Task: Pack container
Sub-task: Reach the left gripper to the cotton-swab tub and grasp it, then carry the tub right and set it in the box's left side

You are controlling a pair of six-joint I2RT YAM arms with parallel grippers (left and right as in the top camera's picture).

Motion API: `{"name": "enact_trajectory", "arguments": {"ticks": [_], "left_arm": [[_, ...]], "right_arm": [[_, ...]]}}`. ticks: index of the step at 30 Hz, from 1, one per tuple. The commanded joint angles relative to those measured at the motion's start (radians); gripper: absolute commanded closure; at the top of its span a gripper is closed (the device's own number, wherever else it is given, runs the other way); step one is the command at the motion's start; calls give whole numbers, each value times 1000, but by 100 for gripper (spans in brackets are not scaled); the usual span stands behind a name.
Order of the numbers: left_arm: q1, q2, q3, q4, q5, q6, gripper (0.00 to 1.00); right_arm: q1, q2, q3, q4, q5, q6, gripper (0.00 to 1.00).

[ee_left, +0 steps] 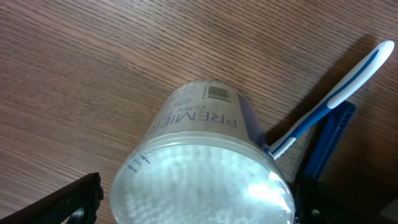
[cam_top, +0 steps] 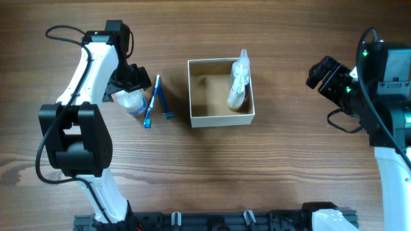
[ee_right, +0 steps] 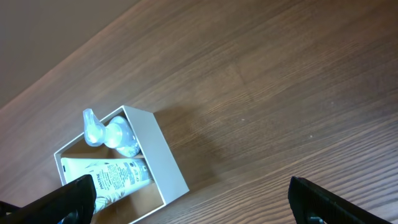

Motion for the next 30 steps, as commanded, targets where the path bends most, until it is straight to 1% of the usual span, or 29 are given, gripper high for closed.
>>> {"name": "enact_trajectory", "arguments": {"ticks": [1, 3, 5, 6, 7, 9, 10, 12, 15, 16, 18, 19, 20, 22, 26, 27, 30], "left_arm": [[1, 19, -14, 12, -18, -15, 0], [1, 19, -35, 29, 30, 18, 0], [1, 19, -55, 47, 100, 66, 5], [1, 19, -56, 48, 108, 68, 12], [1, 18, -56, 48, 111, 68, 20], [4, 10, -55, 45, 111, 67, 30], [6, 0, -53, 42, 111, 67, 32], [8, -42, -53, 36, 111, 67, 31], [-5, -151, -13, -24, 112, 67, 28], [-21, -203, 13, -58, 119, 68, 27], [-57, -278, 34, -71, 131, 68, 25], [-115, -358, 39, -61, 146, 67, 22], [-149, -389, 39, -51, 146, 67, 22], [-265, -449, 39, -13, 145, 66, 21], [-425, -432, 38, 69, 123, 43, 20], [-452, -405, 38, 95, 105, 16, 19], [-489, -294, 38, 180, 100, 2, 17]], "right_arm": [[-4, 6, 3, 0, -13, 12, 0], [-4, 6, 3, 0, -13, 12, 0], [-4, 6, 3, 0, -13, 12, 0], [-4, 6, 3, 0, -13, 12, 0], [-4, 6, 3, 0, -13, 13, 0], [-4, 6, 3, 0, -13, 12, 0], [-4, 6, 3, 0, -13, 12, 0], [-4, 6, 3, 0, -13, 12, 0], [-4, 6, 3, 0, -13, 12, 0], [-4, 6, 3, 0, -13, 12, 0], [-4, 6, 3, 0, -13, 12, 0], [-4, 6, 3, 0, -13, 13, 0], [-4, 6, 3, 0, -13, 12, 0], [-4, 6, 3, 0, -13, 12, 0], [-4, 6, 3, 0, -13, 12, 0], [-4, 6, 3, 0, -13, 12, 0], [-4, 6, 3, 0, -13, 12, 0]]}}
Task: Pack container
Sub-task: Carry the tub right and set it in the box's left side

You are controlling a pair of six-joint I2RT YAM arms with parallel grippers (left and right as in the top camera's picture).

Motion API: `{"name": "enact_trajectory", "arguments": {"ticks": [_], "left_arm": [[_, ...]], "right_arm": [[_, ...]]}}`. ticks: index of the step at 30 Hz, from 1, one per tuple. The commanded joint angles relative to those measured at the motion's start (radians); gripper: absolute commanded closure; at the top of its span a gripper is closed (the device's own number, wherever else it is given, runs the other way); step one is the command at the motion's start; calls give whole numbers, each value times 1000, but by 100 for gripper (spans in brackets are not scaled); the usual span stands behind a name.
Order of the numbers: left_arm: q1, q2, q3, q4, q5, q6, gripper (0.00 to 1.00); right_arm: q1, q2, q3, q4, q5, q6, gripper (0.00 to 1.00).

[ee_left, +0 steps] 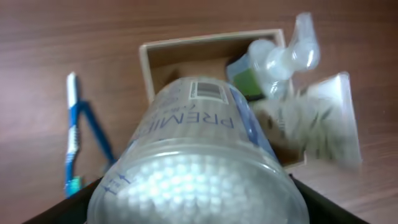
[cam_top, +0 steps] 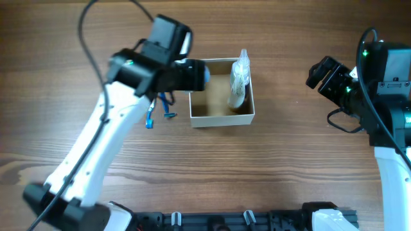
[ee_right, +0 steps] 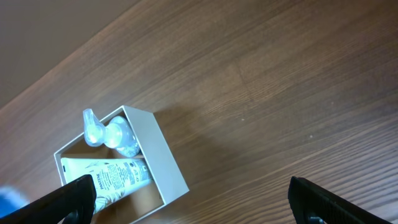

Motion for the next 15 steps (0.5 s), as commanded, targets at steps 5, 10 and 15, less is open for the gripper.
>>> {"name": "enact_trajectory", "arguments": {"ticks": [5, 10, 15], "left_arm": [[-34, 308, 3, 209, 93, -35, 16], [-35, 371, 4, 280, 129, -38, 1], [-26, 279, 65, 169, 129, -37, 1]], "right_arm": [[-4, 6, 3, 1, -13, 12, 0], [-4, 6, 3, 1, -13, 12, 0], [-4, 6, 3, 1, -13, 12, 0]]}}
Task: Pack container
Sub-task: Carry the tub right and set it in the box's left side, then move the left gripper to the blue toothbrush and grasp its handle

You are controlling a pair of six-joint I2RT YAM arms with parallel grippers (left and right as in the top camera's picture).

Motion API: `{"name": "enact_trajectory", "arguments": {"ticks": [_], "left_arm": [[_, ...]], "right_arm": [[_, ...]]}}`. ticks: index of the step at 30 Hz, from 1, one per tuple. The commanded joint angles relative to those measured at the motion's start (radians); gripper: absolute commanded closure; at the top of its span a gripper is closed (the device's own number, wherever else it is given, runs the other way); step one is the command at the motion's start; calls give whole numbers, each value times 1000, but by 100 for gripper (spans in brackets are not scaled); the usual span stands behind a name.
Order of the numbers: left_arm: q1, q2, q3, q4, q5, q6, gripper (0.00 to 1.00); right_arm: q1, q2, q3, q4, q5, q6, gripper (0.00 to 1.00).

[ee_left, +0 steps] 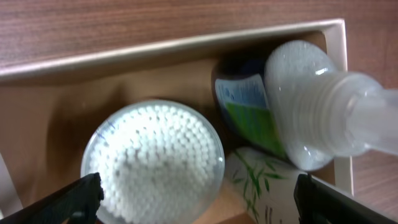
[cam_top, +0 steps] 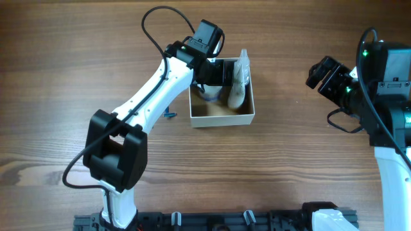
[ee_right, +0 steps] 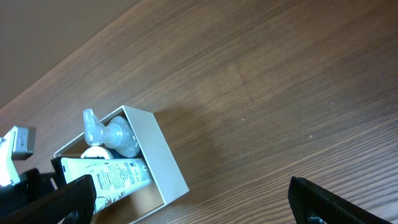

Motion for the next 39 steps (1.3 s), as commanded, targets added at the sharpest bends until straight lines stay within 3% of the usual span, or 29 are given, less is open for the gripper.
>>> {"name": "enact_trajectory", "arguments": {"ticks": [1, 3, 6, 9, 11, 14, 19, 22, 28, 39], "left_arm": [[13, -124, 72, -105, 20, 7, 0], [39, -204, 87, -184, -22, 9, 0], [149, -321, 85, -376, -222, 9, 0], [277, -305, 47, -488, -242, 31, 0], [346, -276, -28, -454, -232, 53, 0], [408, -211, -132, -353, -100, 160, 4], [413, -110, -168, -309, -95, 276, 8], [413, -42, -168, -254, -114, 275, 9], [413, 100, -168, -208, -141, 276, 25], [415, 134, -168, -131, -148, 275, 54]], "right_arm": [[-4, 6, 3, 0, -13, 12, 0], [-4, 6, 3, 0, -13, 12, 0], [-4, 6, 3, 0, -13, 12, 0], [-4, 6, 3, 0, -13, 12, 0], [-4, 6, 3, 0, -13, 12, 0], [-4, 6, 3, 0, -13, 13, 0], [-4, 6, 3, 0, -13, 12, 0], [-4, 6, 3, 0, -13, 13, 0], [-4, 6, 3, 0, -13, 12, 0], [-4, 6, 3, 0, -13, 12, 0]]}}
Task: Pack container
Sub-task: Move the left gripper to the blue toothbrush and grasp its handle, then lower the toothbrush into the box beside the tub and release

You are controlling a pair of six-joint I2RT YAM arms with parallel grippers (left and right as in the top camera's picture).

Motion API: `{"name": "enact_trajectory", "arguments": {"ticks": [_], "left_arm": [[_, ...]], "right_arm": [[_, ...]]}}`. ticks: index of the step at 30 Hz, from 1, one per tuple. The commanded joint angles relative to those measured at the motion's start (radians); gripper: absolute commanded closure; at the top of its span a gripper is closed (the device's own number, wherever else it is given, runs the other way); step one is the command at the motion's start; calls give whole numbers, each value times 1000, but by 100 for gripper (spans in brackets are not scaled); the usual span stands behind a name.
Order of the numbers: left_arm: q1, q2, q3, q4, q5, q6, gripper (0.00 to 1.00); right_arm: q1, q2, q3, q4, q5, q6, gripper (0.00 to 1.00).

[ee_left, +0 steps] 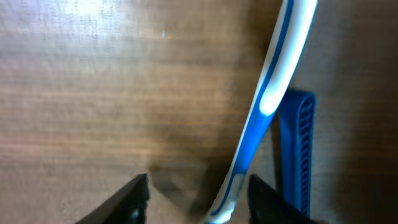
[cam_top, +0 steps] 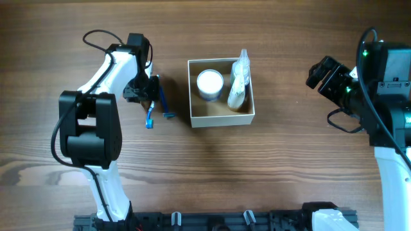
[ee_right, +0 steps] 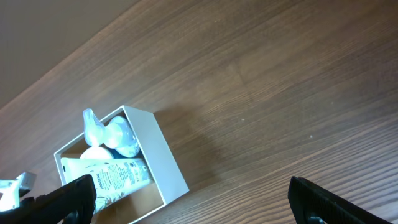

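Note:
The open cardboard box (cam_top: 221, 119) in the table's middle holds a cotton-swab jar (cam_top: 210, 84) standing upright, a spray bottle (cam_top: 242, 63) and a white tube (ee_right: 106, 179). A blue-and-white toothbrush (ee_left: 273, 93) and a blue razor (ee_left: 295, 155) lie on the wood left of the box. My left gripper (ee_left: 199, 199) is open low over the toothbrush (cam_top: 151, 109), whose lower end lies between the fingers. Far to the right, my right gripper (ee_right: 193, 205) hangs open and holds nothing.
The wooden table (cam_top: 289, 173) spreads around the box. The left arm (cam_top: 106, 64) reaches in from the left side, and the right arm's base (cam_top: 385, 83) stands at the right edge. A black rail (cam_top: 212, 221) runs along the front edge.
My left gripper was open above the box with the swab jar under it. Now it is left of the box, low over the toothbrush. The jar stays in the box; the right arm is unchanged.
At first my left gripper's fingers stood around the swab jar lying on the table beside the toothbrush. Then it held the jar in the air at the box's left edge. Then the jar stood in the box, released. Now the gripper is at the toothbrush.

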Motion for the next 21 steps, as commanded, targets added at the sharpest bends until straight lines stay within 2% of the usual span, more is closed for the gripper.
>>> {"name": "enact_trajectory", "arguments": {"ticks": [1, 7, 9, 11, 14, 18, 21], "left_arm": [[2, 29, -2, 23, -13, 4, 55], [2, 63, -2, 7, -13, 0, 58], [2, 80, -2, -3, -13, 0, 62], [2, 87, -2, -7, -13, -1, 79], [2, 80, -1, -24, -13, -13, 96], [0, -10, 9, -69, -13, -58, 96], [-38, -174, 51, -160, -7, -106, 96]], "right_arm": [[-4, 6, 3, 0, -13, 12, 0], [-4, 6, 3, 0, -13, 12, 0], [-4, 6, 3, 0, -13, 12, 0], [-4, 6, 3, 0, -13, 12, 0], [-4, 6, 3, 0, -13, 12, 0], [-4, 6, 3, 0, -13, 13, 0], [-4, 6, 3, 0, -13, 12, 0]]}}
